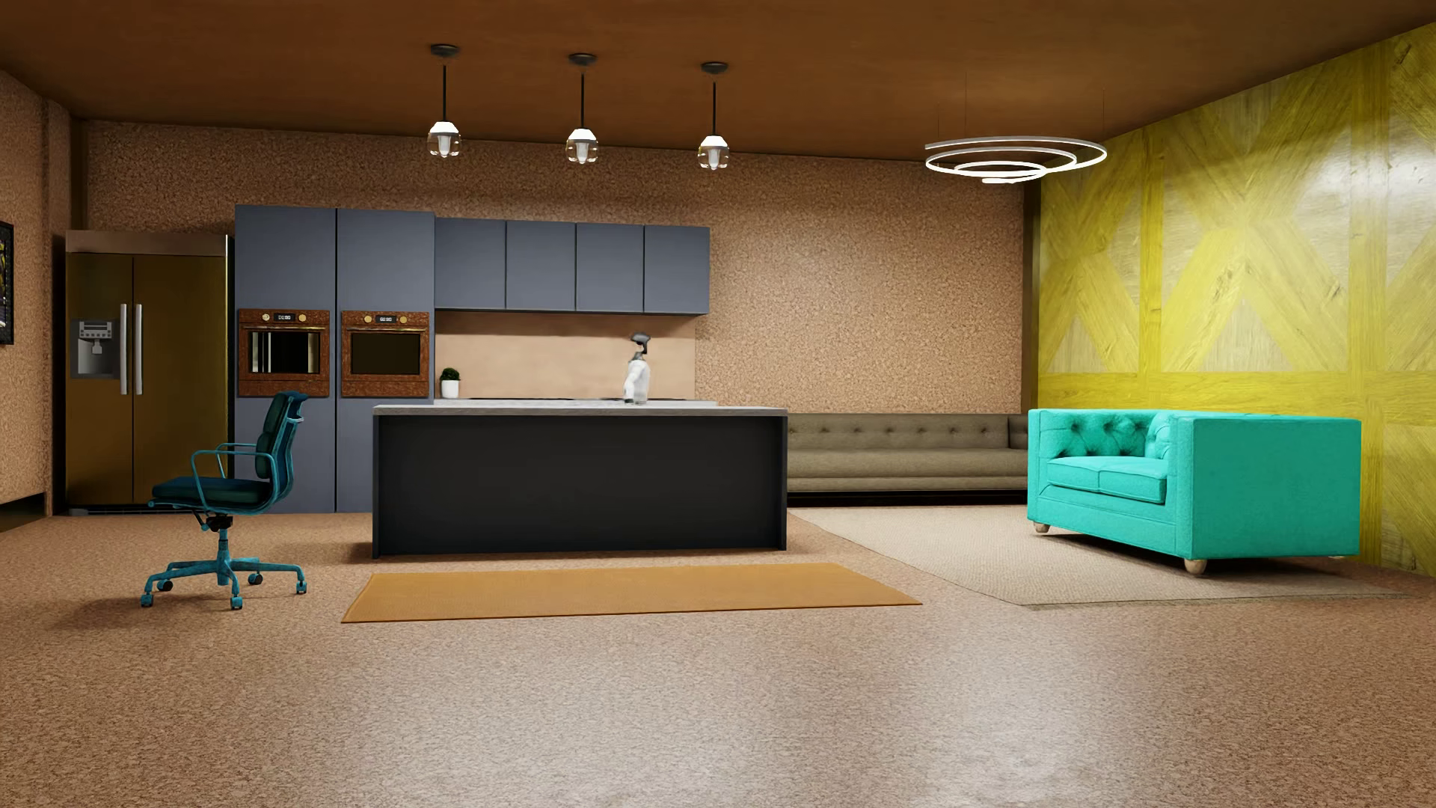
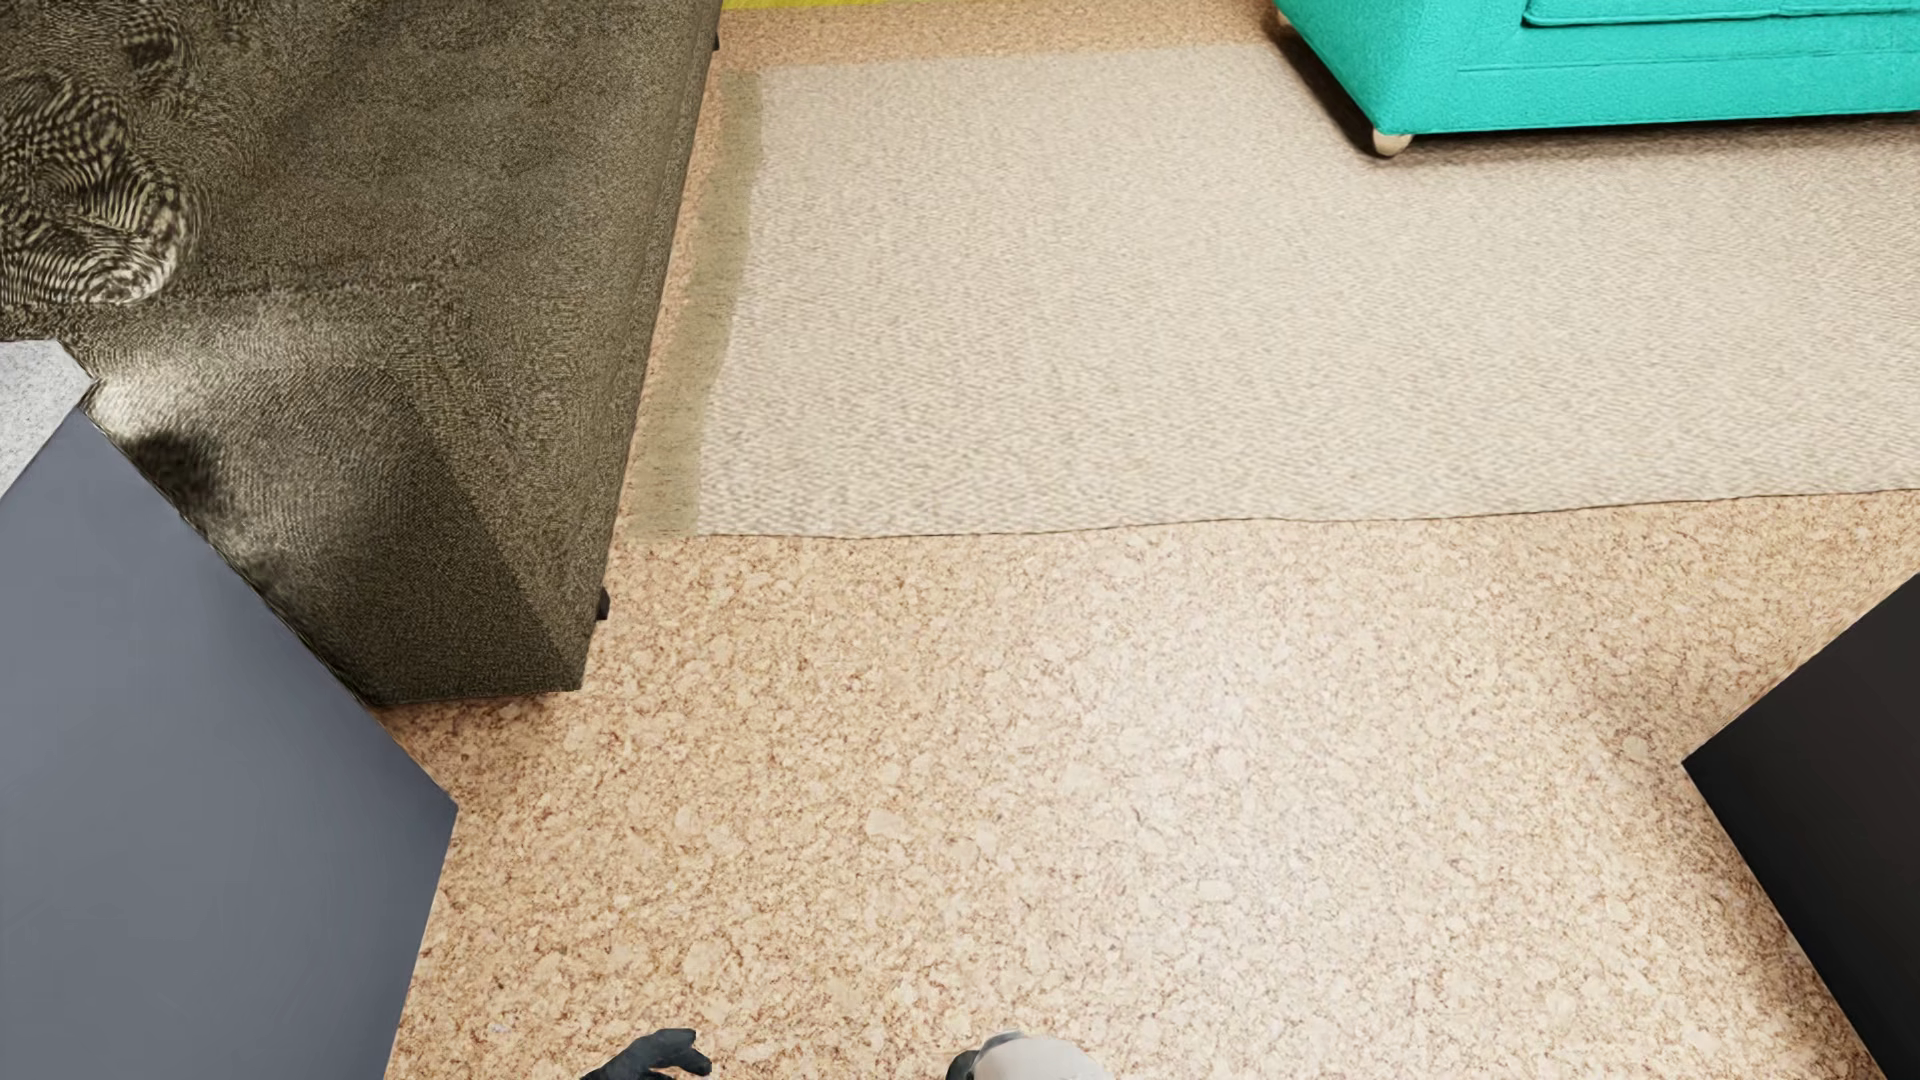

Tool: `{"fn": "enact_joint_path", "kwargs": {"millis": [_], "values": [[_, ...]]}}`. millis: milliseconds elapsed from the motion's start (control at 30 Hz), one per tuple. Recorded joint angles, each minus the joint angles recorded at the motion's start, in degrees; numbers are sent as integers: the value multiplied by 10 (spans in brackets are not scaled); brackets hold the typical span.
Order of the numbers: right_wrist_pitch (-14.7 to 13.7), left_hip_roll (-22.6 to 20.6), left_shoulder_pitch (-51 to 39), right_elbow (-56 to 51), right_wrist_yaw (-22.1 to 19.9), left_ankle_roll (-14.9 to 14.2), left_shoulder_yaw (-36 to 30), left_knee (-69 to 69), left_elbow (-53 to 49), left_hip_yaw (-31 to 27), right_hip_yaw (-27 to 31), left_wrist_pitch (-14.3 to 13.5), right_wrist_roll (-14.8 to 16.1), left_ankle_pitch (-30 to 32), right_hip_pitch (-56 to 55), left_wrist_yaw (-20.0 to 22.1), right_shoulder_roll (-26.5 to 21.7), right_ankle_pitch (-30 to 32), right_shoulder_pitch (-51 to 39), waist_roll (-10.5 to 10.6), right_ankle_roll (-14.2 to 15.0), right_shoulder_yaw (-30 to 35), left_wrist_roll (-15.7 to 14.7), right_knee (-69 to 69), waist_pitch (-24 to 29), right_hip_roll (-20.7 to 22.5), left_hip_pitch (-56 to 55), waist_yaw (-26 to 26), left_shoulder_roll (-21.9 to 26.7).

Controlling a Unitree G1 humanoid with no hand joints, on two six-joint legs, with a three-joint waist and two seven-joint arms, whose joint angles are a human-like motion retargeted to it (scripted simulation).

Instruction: Head to the sofa

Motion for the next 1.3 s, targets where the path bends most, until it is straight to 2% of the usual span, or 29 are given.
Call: {"fn": "enact_joint_path", "kwargs": {"millis": [33,67,100,133,167,200,267,300,367,433,467,533,567,600,667,700,733,800,833,867,933,1000,1033,1100,1133,1167,1200,1233,1300], "values": [[0,2,-13,15,0,0,13,-3,-13,0,0,0,0,-1,-10,0,0,138,7,-4,0,2,0,-127,-9,-3,19,-5,2],[0,6,-20,30,0,0,25,-2,-19,0,0,0,0,27,-28,0,0,182,12,-7,0,3,0,-157,-12,0,35,-3,0],[0,18,-15,47,0,0,36,26,-19,0,0,0,0,82,-41,0,0,0,13,-7,0,8,0,0,-7,10,51,2,-4],[0,38,-4,59,0,0,45,99,-1,0,0,0,0,160,-54,0,1,-58,12,-2,0,9,0,72,-6,22,43,8,-13],[0,61,7,66,0,0,44,216,36,0,0,0,0,234,-57,0,3,-62,6,4,0,6,0,139,-3,42,8,19,-24],[0,72,16,65,0,0,31,365,80,0,0,0,0,267,-29,0,4,-86,-11,2,0,18,0,174,10,70,-44,31,-28],[0,66,31,5,0,0,-30,606,145,0,0,0,0,239,67,0,11,-84,-37,-15,0,28,0,129,17,117,-192,78,-22],[0,55,50,-38,0,0,-49,630,165,0,0,0,0,241,132,0,16,-64,-45,-29,0,18,0,88,18,126,-254,114,-22],[0,34,92,-109,0,0,-69,512,186,0,0,0,0,311,251,0,23,-22,-68,-46,0,1,0,6,17,124,-362,185,-28],[0,38,132,-170,0,0,-77,273,182,0,0,0,0,392,346,0,22,15,-93,-47,0,-5,0,-47,13,97,-429,243,-35],[0,47,148,-202,0,0,-78,162,179,0,0,0,0,367,387,0,16,30,-105,-39,0,-8,0,-59,8,82,-453,253,-41],[0,73,156,-269,0,0,-73,26,183,0,0,0,0,157,433,0,-1,82,-114,-21,0,-25,0,-59,-7,46,-498,273,-53],[0,81,154,-284,0,0,-72,19,179,0,0,0,0,96,453,0,-2,122,-116,-20,0,-32,0,-50,-5,23,-511,289,-52],[0,79,151,-281,0,0,-68,34,179,0,0,0,0,121,470,0,1,178,-114,-23,0,-38,0,-36,-6,2,-525,299,-48],[0,41,132,-224,0,0,-64,112,194,0,0,0,0,312,450,0,17,327,-95,-37,0,-40,0,51,-28,-24,-561,281,-39],[0,15,117,-179,0,0,-61,170,202,0,0,0,0,355,406,0,25,357,-89,-46,0,-33,0,147,-27,-30,-557,264,-35],[0,-12,96,-136,0,0,-58,200,204,0,0,0,0,348,347,0,29,285,-91,-50,0,-18,0,267,-12,-28,-519,245,-28],[0,-37,49,-77,0,0,-49,150,194,0,0,0,0,293,219,0,27,24,-89,-35,0,14,0,433,14,-9,-369,196,-18],[0,-33,34,-62,0,0,-51,110,168,0,0,0,0,251,162,0,20,-55,-78,-20,0,23,0,437,22,4,-287,163,-8],[0,-23,23,-50,0,0,-49,68,131,0,0,0,0,206,123,0,12,-89,-64,-6,0,27,0,389,32,13,-203,126,4],[0,-2,-18,-31,0,0,-12,4,94,0,0,0,0,114,41,0,-2,-85,-40,14,0,10,0,220,31,10,-85,65,11],[0,10,-70,-10,0,0,8,-18,55,0,0,0,0,48,-5,0,-9,-51,-29,18,0,-5,0,7,20,-8,-11,19,22],[0,17,-90,-1,0,0,17,-15,40,0,0,0,0,36,-25,0,-11,-55,-23,17,0,-12,0,-51,14,-20,17,1,26],[0,55,-97,18,0,0,40,25,11,0,0,0,0,75,-54,0,-14,-57,-10,30,0,-19,0,2,17,-31,67,-34,23],[0,72,-85,34,0,0,48,80,6,0,0,0,0,141,-63,0,-12,-35,-5,41,0,-18,0,64,11,-23,69,-40,11],[0,85,-67,54,0,0,50,172,13,0,0,0,0,241,-68,0,-9,-9,-5,56,0,-12,0,126,3,-6,44,-33,-4],[0,95,-47,65,0,0,44,293,25,0,0,0,0,337,-42,0,-5,-13,-10,69,0,-7,0,164,11,24,5,-12,-17],[0,94,-30,56,0,0,26,421,38,0,0,0,0,368,9,0,0,-37,-17,73,0,-11,0,167,27,54,-46,13,-23],[0,61,-4,5,0,0,-12,560,96,0,0,0,0,291,123,0,16,-59,-30,61,0,-25,0,113,35,70,-182,72,-45]]}}
